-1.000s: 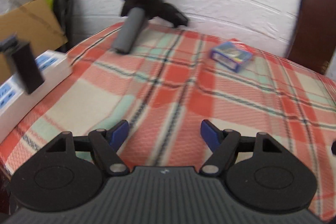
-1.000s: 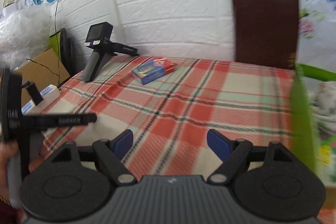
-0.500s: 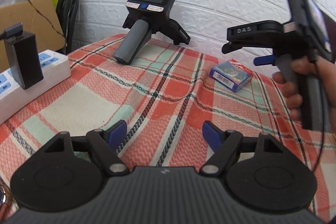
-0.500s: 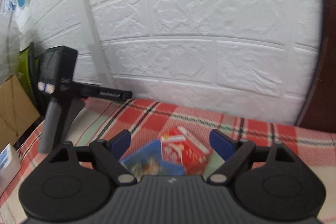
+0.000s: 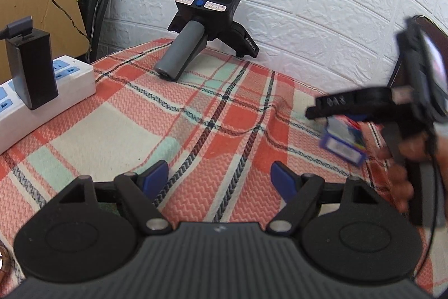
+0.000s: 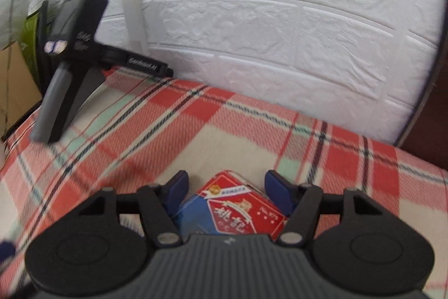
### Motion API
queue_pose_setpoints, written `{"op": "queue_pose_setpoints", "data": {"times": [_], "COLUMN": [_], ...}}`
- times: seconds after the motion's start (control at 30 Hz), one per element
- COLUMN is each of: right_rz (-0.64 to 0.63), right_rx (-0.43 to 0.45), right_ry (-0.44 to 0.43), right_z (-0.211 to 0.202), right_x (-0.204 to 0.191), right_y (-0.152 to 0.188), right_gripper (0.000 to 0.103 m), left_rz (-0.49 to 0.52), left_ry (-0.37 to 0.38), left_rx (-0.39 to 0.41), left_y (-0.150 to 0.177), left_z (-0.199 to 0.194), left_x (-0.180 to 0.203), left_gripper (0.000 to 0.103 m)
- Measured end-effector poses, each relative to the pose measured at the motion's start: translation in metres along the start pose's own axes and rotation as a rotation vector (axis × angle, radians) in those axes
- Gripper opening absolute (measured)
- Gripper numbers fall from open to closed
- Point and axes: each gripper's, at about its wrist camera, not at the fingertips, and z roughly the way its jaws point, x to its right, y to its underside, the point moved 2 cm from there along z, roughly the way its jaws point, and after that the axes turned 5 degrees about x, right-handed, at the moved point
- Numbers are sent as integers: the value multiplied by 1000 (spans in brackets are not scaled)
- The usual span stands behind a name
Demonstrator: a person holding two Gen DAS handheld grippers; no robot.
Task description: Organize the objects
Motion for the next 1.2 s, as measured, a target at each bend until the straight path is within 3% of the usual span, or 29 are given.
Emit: {"op": "queue_pose_setpoints", "data": {"times": [0.4, 0.6, 0.7, 0.87, 0.93, 1.03, 1.1, 1.2], "right_rz": [-11, -49, 2, 162, 276, 387, 421, 485], "right_rx": [16, 25, 44, 58, 77, 172, 179, 177], "right_ry": [-8, 53, 133, 293, 283, 266, 282, 267], "right_z": [-148, -225, -260, -311, -336, -377, -393, -411], "right_x": [-5, 6, 25, 73, 95, 120, 132, 143], "right_y": [102, 158, 181, 210, 215, 223, 232, 250], "right_gripper": [63, 63, 65, 79, 78, 79, 79, 78], "left_rz": [27, 76, 115, 216, 280, 349, 420, 476], "left_ry": [3, -6, -22, -81, -103, -7, 63, 231], "left_rx": [-11, -25, -29, -29, -14, 5, 14, -16], "left_y": [2, 4, 6, 8, 13, 29, 43, 61], "left_z": [1, 1, -1, -8, -24, -61, -86, -121], "left_x": [4, 11, 16, 30, 42, 70, 95, 130], "left_gripper": [82, 86, 88, 89, 88, 88, 88, 89]}}
